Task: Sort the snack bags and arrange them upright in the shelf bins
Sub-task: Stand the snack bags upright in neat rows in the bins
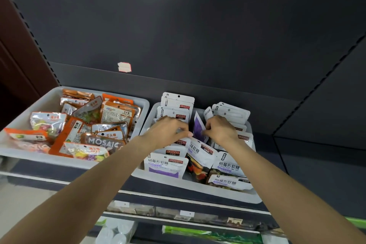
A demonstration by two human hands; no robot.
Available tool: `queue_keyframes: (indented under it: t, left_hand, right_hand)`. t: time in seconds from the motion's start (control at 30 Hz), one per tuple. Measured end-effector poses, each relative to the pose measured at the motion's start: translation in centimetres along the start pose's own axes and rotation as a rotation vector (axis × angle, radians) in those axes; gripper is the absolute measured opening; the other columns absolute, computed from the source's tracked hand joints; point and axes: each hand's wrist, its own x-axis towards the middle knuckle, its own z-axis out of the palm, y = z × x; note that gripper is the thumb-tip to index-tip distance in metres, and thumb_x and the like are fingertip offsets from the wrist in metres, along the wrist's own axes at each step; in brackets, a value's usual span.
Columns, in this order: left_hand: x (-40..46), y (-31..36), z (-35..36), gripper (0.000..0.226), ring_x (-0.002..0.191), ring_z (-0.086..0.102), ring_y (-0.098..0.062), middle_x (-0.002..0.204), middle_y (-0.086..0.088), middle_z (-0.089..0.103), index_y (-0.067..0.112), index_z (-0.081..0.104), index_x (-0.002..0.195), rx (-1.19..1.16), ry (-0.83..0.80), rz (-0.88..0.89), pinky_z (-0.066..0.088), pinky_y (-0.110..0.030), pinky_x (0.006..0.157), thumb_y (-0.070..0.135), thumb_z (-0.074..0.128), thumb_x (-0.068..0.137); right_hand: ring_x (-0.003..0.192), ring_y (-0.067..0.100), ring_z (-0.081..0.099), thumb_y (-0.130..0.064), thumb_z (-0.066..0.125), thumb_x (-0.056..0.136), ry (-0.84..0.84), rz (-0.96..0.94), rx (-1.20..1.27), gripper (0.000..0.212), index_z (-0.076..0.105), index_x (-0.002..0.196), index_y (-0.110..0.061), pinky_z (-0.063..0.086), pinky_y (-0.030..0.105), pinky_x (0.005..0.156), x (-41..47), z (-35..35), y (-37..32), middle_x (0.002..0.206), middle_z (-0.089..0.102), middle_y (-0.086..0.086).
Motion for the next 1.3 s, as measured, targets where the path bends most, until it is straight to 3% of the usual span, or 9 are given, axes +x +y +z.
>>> queue_keyframes:
  t: [0.1,0.23,0.3,0.5,0.67,0.9,1.07,1.2,1.3]
  left_hand:
    - [0.1,0.0,0.1,0.010,0.100,0.059,-0.009,0.104,0.007,0.066,0.024,0.063,0.094,-0.151,-0.013,-0.084,0.045,-0.026,0.088,0.032,0.064,0.088]
    - [0.6,0.2,0.3,0.026,0.106,0.059,-0.013,0.111,0.007,0.065,0.023,0.055,0.109,-0.191,-0.045,-0.162,0.046,-0.030,0.093,0.030,0.066,0.086]
    - [1.0,0.7,0.3,0.038,0.107,0.057,-0.015,0.113,0.008,0.065,0.025,0.047,0.119,-0.223,-0.041,-0.221,0.046,-0.036,0.095,0.035,0.064,0.087]
    - [4.1,2.0,0.3,0.060,0.126,0.048,-0.026,0.139,-0.002,0.051,0.026,0.026,0.146,-0.107,-0.056,-0.351,0.037,-0.043,0.106,0.040,0.051,0.093]
    - [6.3,2.2,1.0,0.069,0.126,0.048,-0.026,0.149,-0.001,0.039,0.033,0.010,0.151,-0.124,-0.161,-0.328,0.040,-0.039,0.103,0.027,0.051,0.096]
    - [7.4,3.3,0.9,0.041,0.122,0.049,-0.029,0.138,-0.007,0.051,0.022,0.043,0.139,-0.281,-0.109,-0.375,0.042,-0.030,0.091,0.036,0.034,0.102]
    - [6.6,4.5,-0.7,0.072,0.129,0.044,-0.030,0.140,-0.009,0.048,0.017,0.049,0.135,-0.581,-0.169,-0.518,0.038,-0.039,0.100,0.068,0.024,0.091]
    - [5.5,3.1,-1.4,0.022,0.092,0.060,-0.014,0.110,-0.004,0.064,0.016,0.062,0.107,-0.671,-0.121,-0.524,0.045,-0.022,0.072,0.032,0.057,0.092]
    - [4.6,1.2,-1.4,0.039,0.100,0.059,-0.015,0.117,-0.005,0.061,0.019,0.058,0.119,-0.705,-0.111,-0.534,0.050,-0.023,0.081,0.004,0.064,0.083]
  right_hand:
    - [0.083,0.023,0.060,-0.014,0.061,0.087,0.004,0.005,0.014,0.007,0.061,0.080,-0.013,0.046,0.030,0.066,0.1,-0.1,0.1,0.095,0.060,0.007]
    - [0.090,0.020,0.057,-0.012,0.057,0.089,0.161,-0.032,0.124,0.017,0.055,0.074,-0.018,0.042,0.027,0.067,-0.6,-1.5,1.1,0.108,0.056,0.006]
    - [0.085,0.019,0.054,-0.014,0.051,0.093,0.232,-0.013,0.161,0.012,0.055,0.082,-0.016,0.040,0.027,0.060,-1.2,-2.3,1.6,0.101,0.057,0.005]
    - [0.099,0.023,0.062,-0.005,0.050,0.094,0.270,0.086,0.546,0.012,0.054,0.099,-0.016,0.057,0.045,0.079,-2.1,-2.1,4.1,0.108,0.062,0.007]
    - [0.095,0.020,0.062,0.002,0.054,0.091,0.280,0.048,0.753,0.027,0.052,0.080,-0.023,0.057,0.041,0.078,-3.3,-2.9,6.3,0.094,0.063,0.003]
    - [0.072,0.012,0.057,0.012,0.061,0.079,0.101,-0.077,0.698,0.033,0.054,0.067,-0.018,0.047,0.023,0.065,-4.3,-2.1,6.4,0.076,0.061,-0.001]
    - [0.078,0.017,0.058,0.012,0.062,0.078,0.076,-0.158,0.692,0.036,0.055,0.064,-0.020,0.047,0.024,0.068,-3.7,-1.4,4.6,0.075,0.061,-0.003]
    - [0.078,0.011,0.063,-0.007,0.068,0.084,-0.130,-0.205,0.791,0.009,0.064,0.079,-0.013,0.051,0.021,0.069,-3.6,-0.9,3.0,0.084,0.067,-0.001]
    - [0.102,0.010,0.061,-0.023,0.064,0.089,-0.007,-0.159,0.727,0.012,0.064,0.099,-0.017,0.051,0.027,0.085,-2.6,-0.7,2.9,0.104,0.066,-0.006]
